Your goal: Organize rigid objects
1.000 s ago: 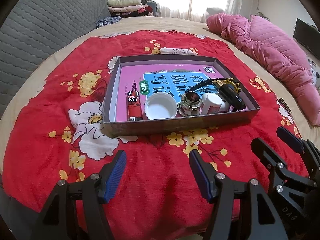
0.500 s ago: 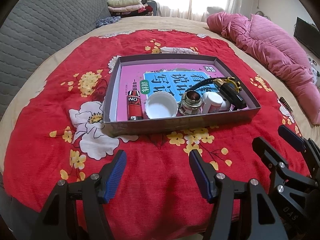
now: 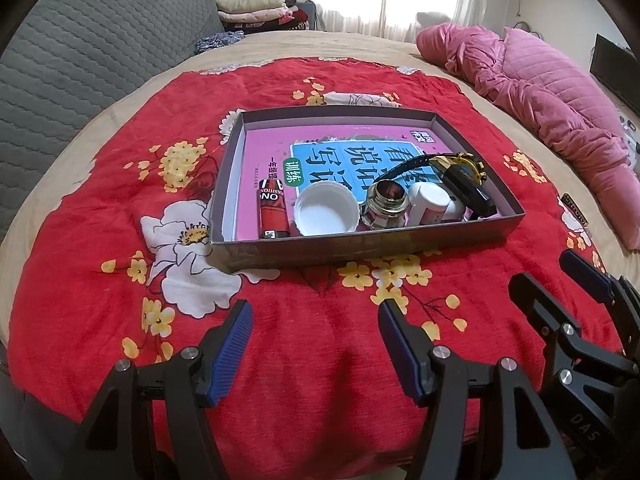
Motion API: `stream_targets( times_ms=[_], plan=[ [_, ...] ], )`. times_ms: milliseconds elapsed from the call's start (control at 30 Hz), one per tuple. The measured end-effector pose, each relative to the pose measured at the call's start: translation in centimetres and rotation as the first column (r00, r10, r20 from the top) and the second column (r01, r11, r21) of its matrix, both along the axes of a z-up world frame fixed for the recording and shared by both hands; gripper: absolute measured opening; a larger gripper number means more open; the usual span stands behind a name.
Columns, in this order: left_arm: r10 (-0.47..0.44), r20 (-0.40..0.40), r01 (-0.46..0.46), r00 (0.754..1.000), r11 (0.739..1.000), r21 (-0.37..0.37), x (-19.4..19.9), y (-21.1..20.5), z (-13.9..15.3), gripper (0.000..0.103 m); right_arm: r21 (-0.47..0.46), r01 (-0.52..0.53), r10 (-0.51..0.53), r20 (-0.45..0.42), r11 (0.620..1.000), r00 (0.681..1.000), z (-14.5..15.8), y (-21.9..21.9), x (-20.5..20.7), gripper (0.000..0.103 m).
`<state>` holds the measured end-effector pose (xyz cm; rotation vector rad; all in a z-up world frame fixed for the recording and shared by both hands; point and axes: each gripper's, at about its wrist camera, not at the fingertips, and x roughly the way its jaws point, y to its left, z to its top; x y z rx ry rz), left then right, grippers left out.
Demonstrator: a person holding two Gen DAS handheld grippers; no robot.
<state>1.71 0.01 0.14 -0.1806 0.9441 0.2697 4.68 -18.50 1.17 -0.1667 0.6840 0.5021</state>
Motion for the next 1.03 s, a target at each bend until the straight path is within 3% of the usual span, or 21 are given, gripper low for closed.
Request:
stream_targets(
  times_ms=[1033],
  plan=[
    [0.017,-0.016,-0.017,1.0,1.0,-0.006,0.09,0.52,-0.48,0.064,0.005,0.0,0.0,-0.003,1.0,1.0,0.06,-0.13,0.25,0.075]
  ],
)
